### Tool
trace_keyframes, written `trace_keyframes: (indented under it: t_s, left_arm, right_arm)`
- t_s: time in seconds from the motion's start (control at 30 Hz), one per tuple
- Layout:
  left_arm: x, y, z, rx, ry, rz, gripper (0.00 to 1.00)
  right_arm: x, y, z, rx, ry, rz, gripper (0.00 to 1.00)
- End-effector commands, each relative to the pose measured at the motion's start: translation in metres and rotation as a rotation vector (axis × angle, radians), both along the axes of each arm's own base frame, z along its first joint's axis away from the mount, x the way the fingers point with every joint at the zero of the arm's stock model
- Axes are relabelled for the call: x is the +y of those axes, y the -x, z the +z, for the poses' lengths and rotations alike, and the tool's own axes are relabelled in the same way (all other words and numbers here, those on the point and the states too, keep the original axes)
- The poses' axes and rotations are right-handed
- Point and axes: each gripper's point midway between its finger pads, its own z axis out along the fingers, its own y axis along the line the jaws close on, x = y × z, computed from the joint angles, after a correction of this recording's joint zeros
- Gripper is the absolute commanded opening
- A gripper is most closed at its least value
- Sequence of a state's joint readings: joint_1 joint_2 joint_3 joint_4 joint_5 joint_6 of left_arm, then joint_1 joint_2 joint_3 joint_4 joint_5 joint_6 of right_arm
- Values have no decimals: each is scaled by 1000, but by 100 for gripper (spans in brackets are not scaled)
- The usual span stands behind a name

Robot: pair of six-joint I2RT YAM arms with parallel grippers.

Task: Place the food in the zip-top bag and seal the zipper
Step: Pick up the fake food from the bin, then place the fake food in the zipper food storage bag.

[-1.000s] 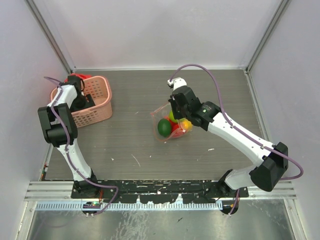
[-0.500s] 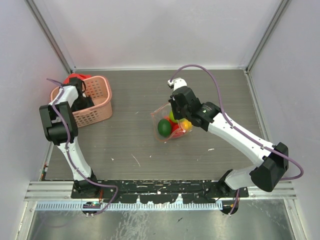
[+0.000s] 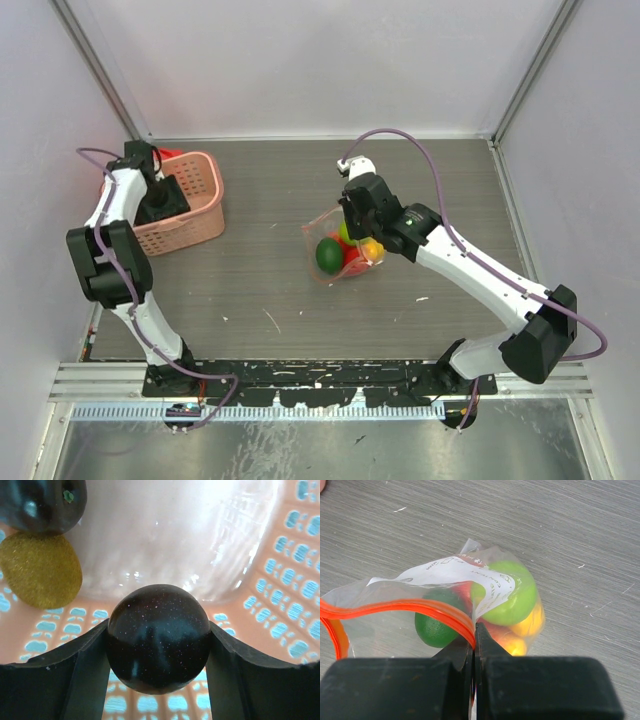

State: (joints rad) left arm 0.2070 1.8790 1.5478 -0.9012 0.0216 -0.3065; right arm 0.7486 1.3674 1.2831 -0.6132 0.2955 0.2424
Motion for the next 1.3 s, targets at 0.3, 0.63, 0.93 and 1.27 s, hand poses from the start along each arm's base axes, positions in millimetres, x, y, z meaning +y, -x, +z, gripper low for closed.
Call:
trace_keyframes:
  t_s: [0.3, 0.63, 0.93, 1.27]
  left_arm:
    - [-34, -4, 99, -306, 110, -22, 40]
    - [-76, 9, 157, -498, 159, -136, 40]
    - [-154, 37, 194, -630, 188, -413, 39]
    - [-240, 86, 204, -700, 266, -679, 39]
  right_arm:
    - [-3, -14, 27, -42, -34, -94, 0]
    - [1, -17, 30, -32, -58, -115, 0]
    - [-2, -14, 34, -31, -73, -132, 0]
    - [-1, -13, 33, -26, -91, -134, 0]
